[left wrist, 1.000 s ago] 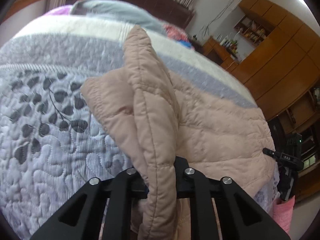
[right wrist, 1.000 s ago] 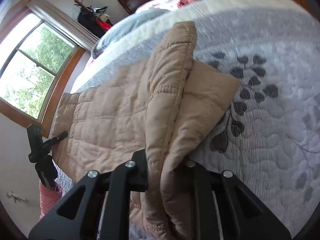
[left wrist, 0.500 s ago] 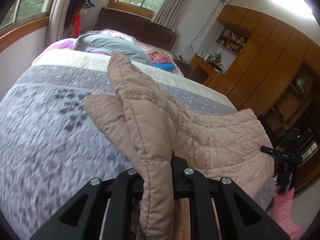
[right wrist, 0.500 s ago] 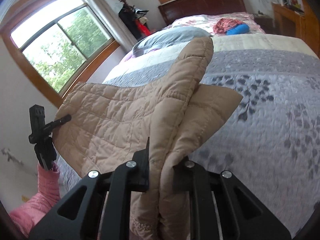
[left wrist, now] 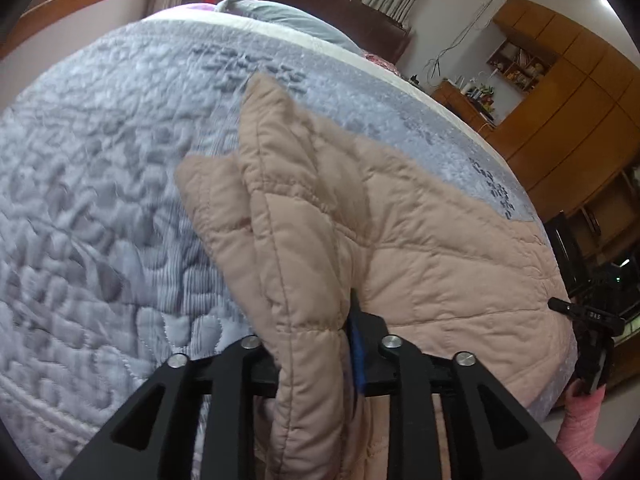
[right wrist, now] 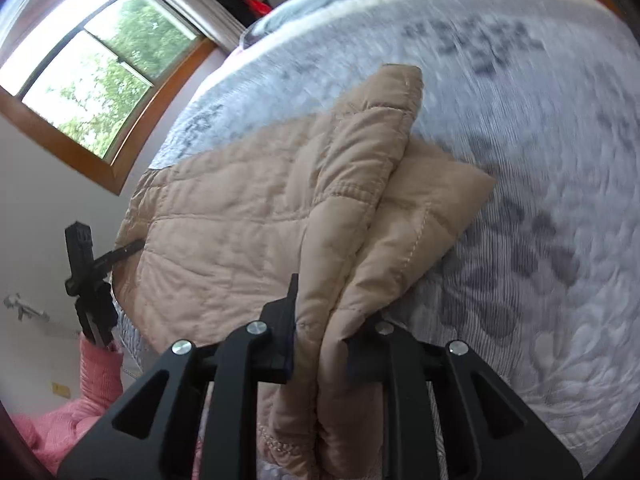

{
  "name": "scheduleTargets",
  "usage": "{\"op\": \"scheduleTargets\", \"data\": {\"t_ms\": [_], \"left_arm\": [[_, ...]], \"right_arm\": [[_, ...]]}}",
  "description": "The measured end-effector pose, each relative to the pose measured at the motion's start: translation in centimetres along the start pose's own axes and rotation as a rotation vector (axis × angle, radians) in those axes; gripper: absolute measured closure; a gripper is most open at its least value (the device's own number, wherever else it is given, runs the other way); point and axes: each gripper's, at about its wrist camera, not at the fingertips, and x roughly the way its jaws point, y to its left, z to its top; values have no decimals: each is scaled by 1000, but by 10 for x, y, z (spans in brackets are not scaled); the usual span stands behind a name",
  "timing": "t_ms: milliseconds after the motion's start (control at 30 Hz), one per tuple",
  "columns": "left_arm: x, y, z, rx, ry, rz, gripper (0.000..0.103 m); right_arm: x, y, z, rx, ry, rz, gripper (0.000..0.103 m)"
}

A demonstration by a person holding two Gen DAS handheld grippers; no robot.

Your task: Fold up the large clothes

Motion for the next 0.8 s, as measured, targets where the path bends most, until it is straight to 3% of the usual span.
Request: {"op": "scheduleTargets", "data": {"t_ms": [200, 300, 333, 400, 533, 633, 800], "left_arm": [[16, 11, -7, -12, -11, -24, 68], [13, 6, -7, -10, -8, -3, 65], [9, 3, -7, -8, -7, 14, 61], [-2, 0, -5, -14, -22, 67, 54], [-38, -4, -5, 3, -92, 170, 54], [-67, -19, -8, 60, -163, 330, 55], [-78, -61, -11, 141, -164, 362, 55]], "right_arm": [[25, -18, -9, 55, -2, 41, 79], [21, -11, -9, 37, -6, 8, 74], [19, -11, -8, 29, -7, -20, 72], [10, -2, -9, 3, -16, -95, 56], [-25, 19, -15, -54, -66, -221, 56], [-50, 38, -20, -96, -117, -295, 59], [-67, 66, -30, -183, -133, -304, 67]]}}
